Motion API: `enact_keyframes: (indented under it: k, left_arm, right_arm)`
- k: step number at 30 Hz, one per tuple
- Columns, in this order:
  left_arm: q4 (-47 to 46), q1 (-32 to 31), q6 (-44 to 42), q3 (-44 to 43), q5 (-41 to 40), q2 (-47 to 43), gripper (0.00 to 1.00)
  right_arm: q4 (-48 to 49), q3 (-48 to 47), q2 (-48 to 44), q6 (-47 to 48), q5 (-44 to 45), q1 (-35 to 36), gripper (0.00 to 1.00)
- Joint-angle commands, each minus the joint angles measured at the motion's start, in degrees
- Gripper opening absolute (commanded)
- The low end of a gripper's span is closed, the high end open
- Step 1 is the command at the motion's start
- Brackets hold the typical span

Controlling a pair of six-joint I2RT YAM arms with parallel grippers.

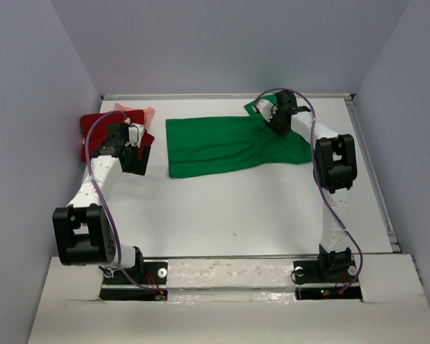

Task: Fold and stack the t-shirts
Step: Fold the flattened tshirt in 1/3 of the way

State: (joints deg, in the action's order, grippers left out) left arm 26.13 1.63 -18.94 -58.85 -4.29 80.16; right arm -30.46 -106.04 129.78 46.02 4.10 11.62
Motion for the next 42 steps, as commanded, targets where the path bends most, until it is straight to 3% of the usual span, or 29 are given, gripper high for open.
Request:
enact_keyframes:
  k: [1, 37, 39, 42]
  left_arm:
    - [0.85, 0.39, -0.22, -0.74, 0.25, -1.32, 0.99]
    - [1.2, 0.39, -0.13, -1.0, 0.25, -0.62, 0.99]
    - [1.12, 0.31, -0.13, -1.0, 0.25, -0.44, 0.99]
    - [1.2, 0.39, -0.13, -1.27, 0.34, -0.01, 0.99]
  right_arm:
    - [0.93, -2.68, 0.21, -0.49, -0.23, -1.15, 0.33]
    - [-2.85, -6.81, 4.17, -2.69, -3.57, -1.16, 0.32]
    - [-3.2, -7.25, 4.52, -2.78, -3.57, -1.16, 0.3]
    - [-3.91, -7.87, 5.05, -2.43, -3.57, -1.16, 0.17]
